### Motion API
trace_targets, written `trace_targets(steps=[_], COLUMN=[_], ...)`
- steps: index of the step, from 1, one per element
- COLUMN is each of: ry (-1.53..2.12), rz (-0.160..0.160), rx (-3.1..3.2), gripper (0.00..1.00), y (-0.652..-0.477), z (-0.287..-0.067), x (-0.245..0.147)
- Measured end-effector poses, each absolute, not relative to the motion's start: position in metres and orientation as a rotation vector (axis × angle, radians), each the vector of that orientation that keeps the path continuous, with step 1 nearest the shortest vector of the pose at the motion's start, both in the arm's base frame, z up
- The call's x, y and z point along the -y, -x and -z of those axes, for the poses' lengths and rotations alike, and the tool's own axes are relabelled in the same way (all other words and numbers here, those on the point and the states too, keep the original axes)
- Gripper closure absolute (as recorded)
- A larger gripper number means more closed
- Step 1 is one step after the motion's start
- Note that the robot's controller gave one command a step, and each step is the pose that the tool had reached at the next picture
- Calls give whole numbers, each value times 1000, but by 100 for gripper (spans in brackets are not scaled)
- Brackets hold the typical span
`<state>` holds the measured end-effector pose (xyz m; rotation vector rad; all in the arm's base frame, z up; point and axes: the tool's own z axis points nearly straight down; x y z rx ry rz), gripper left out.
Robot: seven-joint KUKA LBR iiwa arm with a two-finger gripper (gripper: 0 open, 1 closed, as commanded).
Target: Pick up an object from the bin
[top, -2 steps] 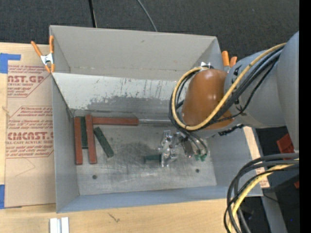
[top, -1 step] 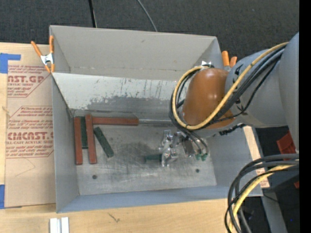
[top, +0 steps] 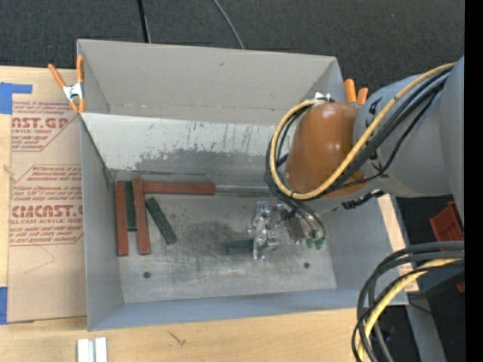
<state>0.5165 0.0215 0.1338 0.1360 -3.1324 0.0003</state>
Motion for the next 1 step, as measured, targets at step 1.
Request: trace_targets(steps=[1], ry=[-136], rz=[0], rx=[3135], gripper=[100], y=[-517], z=[-154], x=[-22])
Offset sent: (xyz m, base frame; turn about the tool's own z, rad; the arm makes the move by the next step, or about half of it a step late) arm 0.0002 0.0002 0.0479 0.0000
